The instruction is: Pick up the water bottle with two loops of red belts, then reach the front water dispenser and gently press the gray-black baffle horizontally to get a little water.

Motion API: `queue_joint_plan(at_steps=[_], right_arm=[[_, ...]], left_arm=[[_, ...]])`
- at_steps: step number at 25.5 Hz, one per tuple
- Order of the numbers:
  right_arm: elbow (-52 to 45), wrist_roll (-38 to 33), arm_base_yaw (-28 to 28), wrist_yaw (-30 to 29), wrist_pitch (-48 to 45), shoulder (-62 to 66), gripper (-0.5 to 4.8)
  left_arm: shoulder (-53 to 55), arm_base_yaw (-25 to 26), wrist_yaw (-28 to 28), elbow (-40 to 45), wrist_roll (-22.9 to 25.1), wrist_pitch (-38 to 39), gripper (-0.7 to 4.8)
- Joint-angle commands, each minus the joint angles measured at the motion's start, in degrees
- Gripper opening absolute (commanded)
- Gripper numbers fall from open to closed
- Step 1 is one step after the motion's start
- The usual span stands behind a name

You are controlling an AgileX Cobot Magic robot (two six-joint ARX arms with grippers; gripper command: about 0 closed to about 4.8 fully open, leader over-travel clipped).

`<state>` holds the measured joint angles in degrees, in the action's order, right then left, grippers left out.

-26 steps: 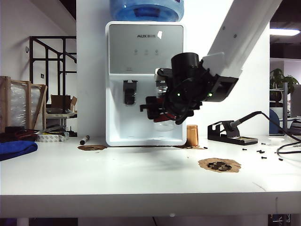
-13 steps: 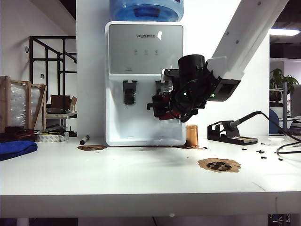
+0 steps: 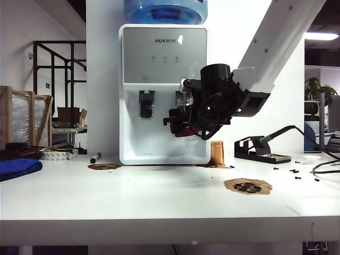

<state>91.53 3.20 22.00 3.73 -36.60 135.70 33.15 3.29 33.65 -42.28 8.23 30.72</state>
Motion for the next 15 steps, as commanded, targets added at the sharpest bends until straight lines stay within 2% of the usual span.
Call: queue_joint_plan(at_steps=[1,15], right_arm=[[0.72,0.04,-0.02,-0.35,-2.12,-0.35,-0.04],[6.12,0.09,-0.02,-0.26,1.62,0.59,-0.04]], left_arm=[[-0.04,0.02,0.17,-0.44,0.33,0.09,-0.04],[-0.04,0.02,0.17,-0.44,0.35,0.13,-0.04]])
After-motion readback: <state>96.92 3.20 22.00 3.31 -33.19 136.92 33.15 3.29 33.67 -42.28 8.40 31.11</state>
